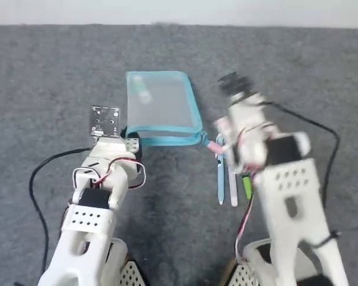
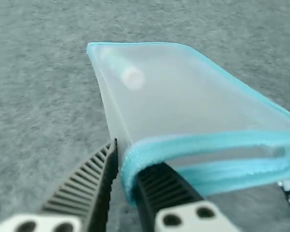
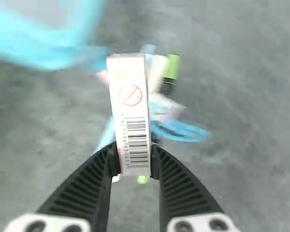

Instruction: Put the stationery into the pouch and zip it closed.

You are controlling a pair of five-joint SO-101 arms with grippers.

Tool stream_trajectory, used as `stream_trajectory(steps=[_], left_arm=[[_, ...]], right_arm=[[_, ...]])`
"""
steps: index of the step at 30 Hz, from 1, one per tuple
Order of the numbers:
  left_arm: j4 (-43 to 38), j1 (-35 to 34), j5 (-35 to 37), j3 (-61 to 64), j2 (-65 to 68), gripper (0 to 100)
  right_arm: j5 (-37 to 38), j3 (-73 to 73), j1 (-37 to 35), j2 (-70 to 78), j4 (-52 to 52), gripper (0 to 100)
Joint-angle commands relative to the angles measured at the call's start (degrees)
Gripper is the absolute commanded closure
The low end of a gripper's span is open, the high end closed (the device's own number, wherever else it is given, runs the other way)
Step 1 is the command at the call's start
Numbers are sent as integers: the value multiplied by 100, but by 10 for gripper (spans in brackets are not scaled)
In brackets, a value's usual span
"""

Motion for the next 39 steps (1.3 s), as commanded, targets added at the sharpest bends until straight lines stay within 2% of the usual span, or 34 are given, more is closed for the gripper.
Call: stream_trajectory(steps=[1, 4, 13, 20, 29, 34, 39], left_arm=[[-211, 185, 53, -92, 44, 988], [-211, 220, 53, -92, 44, 988], [-220, 396, 53, -92, 44, 988], [-220, 519, 53, -84, 44, 988], [-237, 527, 44, 4, 26, 988], [-589, 527, -220, 163, 53, 988], [-659, 527, -255, 189, 53, 988]], right_arm=[[325, 105, -901, -488, 48, 991], [431, 132, -1200, -268, 31, 991], [422, -9, -1218, 927, -541, 991], [70, -1204, -1191, 2132, -462, 991], [-730, -3437, -927, 3855, 382, 991], [-967, -4369, -699, 4259, 629, 989], [-967, -4510, -831, 4312, 743, 975]])
